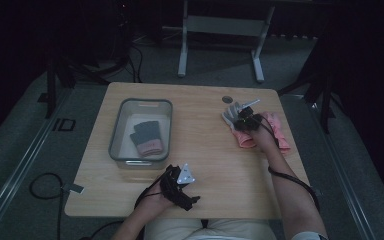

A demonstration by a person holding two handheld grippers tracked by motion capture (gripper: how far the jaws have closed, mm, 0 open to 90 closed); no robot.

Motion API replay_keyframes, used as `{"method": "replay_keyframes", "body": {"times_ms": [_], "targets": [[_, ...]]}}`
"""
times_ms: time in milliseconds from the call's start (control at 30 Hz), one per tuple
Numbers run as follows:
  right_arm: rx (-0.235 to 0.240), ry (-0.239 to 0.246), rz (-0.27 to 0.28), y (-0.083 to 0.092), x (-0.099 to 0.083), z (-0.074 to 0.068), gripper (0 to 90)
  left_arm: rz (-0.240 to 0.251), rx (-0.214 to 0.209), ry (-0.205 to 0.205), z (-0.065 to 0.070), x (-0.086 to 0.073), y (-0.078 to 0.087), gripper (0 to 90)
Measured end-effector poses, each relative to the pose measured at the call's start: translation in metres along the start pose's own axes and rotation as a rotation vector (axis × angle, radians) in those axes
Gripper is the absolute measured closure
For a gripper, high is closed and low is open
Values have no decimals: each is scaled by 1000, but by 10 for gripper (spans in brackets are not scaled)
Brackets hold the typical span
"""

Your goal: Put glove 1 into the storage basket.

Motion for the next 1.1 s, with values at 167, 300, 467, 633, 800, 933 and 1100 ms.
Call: {"method": "replay_keyframes", "body": {"times_ms": [167, 300, 467, 633, 800, 933, 1100], "targets": [[-35, -67, 7, 5, 4, -4, 872, -4, -20, -6, 0, -3, 1, 17], [-15, -118, 37, 21, 11, -12, 883, 0, 3, -15, -3, -4, 2, 17], [26, -195, 148, 60, 26, -32, 886, 28, 5, -3, -4, -1, 3, 17], [37, -231, 253, 112, 39, -59, 887, 24, -1, -2, -3, -2, 3, 17], [36, -288, 317, 148, 35, -79, 887, 30, 0, 4, -4, -2, 4, 17], [33, -308, 340, 168, 24, -100, 886, 25, 2, -3, -3, -3, 3, 17], [14, -366, 326, 162, 3, -112, 887, 16, 10, -26, -2, -4, 1, 17]]}}
Point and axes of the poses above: each handheld gripper's, and its own axes: y roughly backward along the jaws, x roughly out of its top, z roughly to its right, the point moved 8 cm from there along -y, roughly forward along the jaws, and after that the axes turned 2 degrees about y, right-handed, at the moved point
